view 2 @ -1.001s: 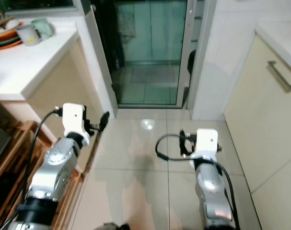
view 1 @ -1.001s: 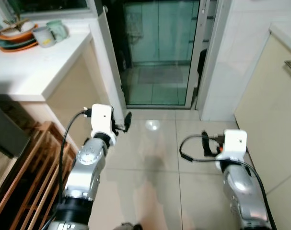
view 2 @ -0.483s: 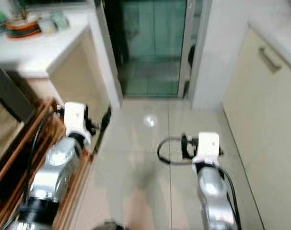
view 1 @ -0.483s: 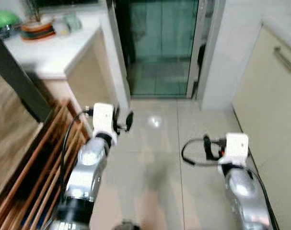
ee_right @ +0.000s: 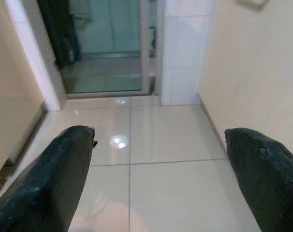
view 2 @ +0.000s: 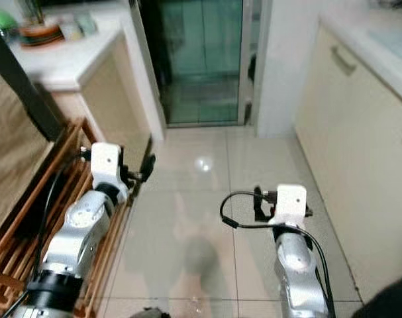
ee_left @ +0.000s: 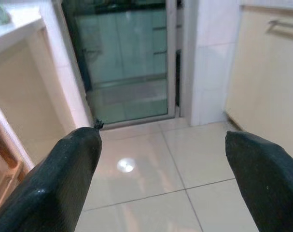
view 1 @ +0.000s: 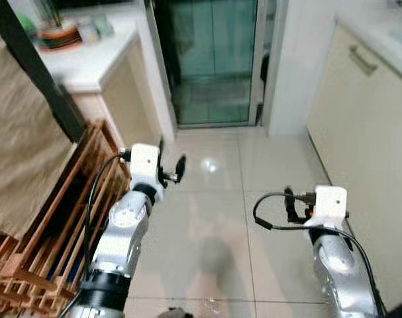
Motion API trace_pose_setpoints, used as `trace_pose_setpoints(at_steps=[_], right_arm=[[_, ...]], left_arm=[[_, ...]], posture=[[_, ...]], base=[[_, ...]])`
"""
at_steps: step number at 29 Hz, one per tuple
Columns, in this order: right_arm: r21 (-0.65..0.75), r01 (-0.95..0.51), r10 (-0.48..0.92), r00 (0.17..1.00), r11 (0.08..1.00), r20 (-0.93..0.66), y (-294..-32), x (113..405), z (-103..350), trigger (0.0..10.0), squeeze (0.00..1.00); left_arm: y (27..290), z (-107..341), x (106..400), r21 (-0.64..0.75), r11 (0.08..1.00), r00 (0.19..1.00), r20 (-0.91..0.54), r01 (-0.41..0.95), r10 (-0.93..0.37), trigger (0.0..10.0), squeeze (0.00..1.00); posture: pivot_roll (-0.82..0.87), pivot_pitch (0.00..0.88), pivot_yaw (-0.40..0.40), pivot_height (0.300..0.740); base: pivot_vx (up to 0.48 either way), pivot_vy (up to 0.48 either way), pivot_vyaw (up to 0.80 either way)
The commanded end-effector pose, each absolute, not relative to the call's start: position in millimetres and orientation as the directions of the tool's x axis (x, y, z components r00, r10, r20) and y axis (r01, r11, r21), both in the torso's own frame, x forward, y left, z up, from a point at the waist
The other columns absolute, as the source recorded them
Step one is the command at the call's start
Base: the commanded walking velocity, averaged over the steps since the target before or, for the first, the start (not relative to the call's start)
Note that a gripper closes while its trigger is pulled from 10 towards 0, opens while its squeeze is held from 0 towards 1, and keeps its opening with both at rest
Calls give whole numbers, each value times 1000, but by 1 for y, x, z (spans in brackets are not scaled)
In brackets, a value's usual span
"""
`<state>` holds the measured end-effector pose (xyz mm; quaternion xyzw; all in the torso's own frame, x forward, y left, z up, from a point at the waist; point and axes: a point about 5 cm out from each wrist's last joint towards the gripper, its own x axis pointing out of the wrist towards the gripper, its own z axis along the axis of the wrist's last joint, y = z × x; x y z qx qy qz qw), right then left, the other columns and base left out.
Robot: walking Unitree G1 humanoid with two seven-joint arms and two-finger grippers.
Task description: Restocking fridge
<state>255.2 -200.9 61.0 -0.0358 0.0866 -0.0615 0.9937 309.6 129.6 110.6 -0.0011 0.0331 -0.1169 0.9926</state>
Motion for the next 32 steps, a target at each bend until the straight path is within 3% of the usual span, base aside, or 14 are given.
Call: trace_pose_setpoints(at_steps=[1,3,5,6,9,10,14,28,32], right_arm=[[-75,145,-154,980,987,-123,-203,256,68,10000,0],[-78,157,-165,981,985,-103,-204,256,71,10000,0],[-67,169,-174,982,983,-70,-205,255,75,10000,0],[-60,172,-176,983,983,-57,-206,255,77,10000,0],[-62,154,-157,987,986,-35,-205,255,79,10000,0],[-61,121,-123,992,991,-31,-201,256,81,10000,0],[-72,28,-31,999,997,-42,-190,260,81,10000,0],[-44,9,-12,998,999,-62,-187,265,77,10000,0],[-31,-8,6,999,999,-47,-182,268,79,10000,0]], left_arm=[[145,113,309,-5,986,985,-48,168,-168,10000,0],[152,112,308,-12,991,990,-44,134,-135,10000,0],[167,111,304,-40,998,998,-38,54,-56,10000,141],[175,110,302,-65,998,999,-39,9,-11,10000,153],[191,107,296,-103,992,996,-45,-76,72,10000,137],[195,104,293,-103,992,996,-59,-80,74,10000,71],[190,105,293,-93,994,997,-50,-64,59,10000,0],[171,117,297,-13,999,999,20,31,-31,10000,0],[175,115,298,-68,998,1000,3,9,-9,10000,0]], posture=[[-162,0,110,740],[-162,0,110,740],[-162,0,110,740],[-158,0,105,740],[-148,0,94,740],[-141,0,87,740],[-133,0,78,740],[-138,0,84,740],[-136,0,90,740]], base=[[-311,0,0],[-309,0,0],[-302,0,0],[0,0,0],[0,0,0],[0,0,0],[0,0,512],[0,0,551],[0,0,480]])
